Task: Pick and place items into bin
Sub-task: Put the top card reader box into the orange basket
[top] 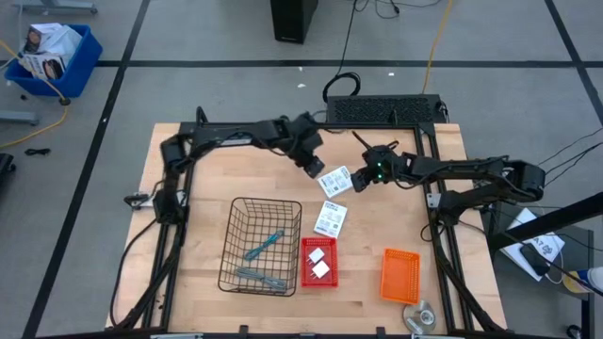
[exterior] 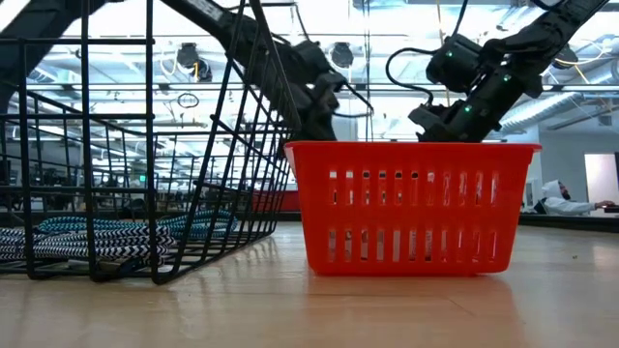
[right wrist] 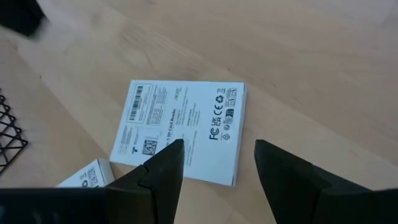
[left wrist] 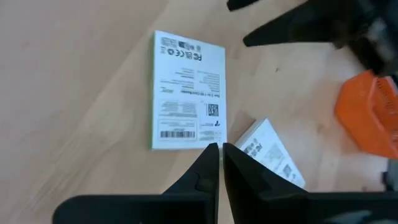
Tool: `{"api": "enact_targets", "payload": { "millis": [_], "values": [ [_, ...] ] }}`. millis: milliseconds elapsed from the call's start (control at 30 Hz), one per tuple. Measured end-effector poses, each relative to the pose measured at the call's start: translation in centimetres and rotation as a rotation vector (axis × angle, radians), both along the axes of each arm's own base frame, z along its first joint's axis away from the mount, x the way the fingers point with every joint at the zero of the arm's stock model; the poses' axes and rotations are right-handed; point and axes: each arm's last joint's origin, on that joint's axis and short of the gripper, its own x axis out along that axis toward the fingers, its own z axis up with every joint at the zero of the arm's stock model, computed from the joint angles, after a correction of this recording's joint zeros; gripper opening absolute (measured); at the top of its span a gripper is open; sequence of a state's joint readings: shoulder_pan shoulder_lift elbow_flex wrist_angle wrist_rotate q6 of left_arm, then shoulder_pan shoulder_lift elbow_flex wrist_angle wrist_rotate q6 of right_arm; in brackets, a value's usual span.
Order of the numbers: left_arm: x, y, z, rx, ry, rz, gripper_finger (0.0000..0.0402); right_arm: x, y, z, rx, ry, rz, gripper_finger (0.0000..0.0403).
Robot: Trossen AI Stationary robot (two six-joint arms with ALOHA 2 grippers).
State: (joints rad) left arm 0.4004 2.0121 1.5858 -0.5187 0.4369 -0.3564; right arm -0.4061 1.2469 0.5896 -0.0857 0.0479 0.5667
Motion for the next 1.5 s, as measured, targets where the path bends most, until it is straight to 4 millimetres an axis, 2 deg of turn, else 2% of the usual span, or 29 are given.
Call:
{"api": "enact_targets", "payload": {
  "millis": [200, 533, 733, 833, 1233, 1500],
  "values": [
    [2.5, -0.9, -2.2, 0.018, 0.042, -0.025, 0.0026, 0.0, 0.0, 0.0, -0.006, -0.004, 0.003, 0.0189],
    [3.2, -0.7, -6.1, -0.021, 0.158, 0.004, 0.0026, 0.2, 0.0, 0.1, -0.017, -0.016, 0.004, 0.0189],
    [3.7, -1.1, -6.5, 0.008, 0.147, -0.001, 0.0025, 0.4, -0.1, 0.4, -0.030, -0.053, 0.003, 0.0189],
    [3.6, -1.2, -6.5, 0.026, 0.161, 0.006, 0.0011, 0.4, -0.1, 0.4, -0.029, -0.050, 0.003, 0.0189],
    [4.2, -1.3, -9.4, -0.032, 0.191, -0.018, 0.0007, 0.3, -0.1, 0.3, -0.022, -0.043, 0.001, 0.0189],
    [4.4, -2.2, -8.4, 0.007, 0.190, -0.007, 0.0004, 0.3, -0.1, 0.3, -0.019, -0.039, 0.001, 0.0189]
  ]
}}
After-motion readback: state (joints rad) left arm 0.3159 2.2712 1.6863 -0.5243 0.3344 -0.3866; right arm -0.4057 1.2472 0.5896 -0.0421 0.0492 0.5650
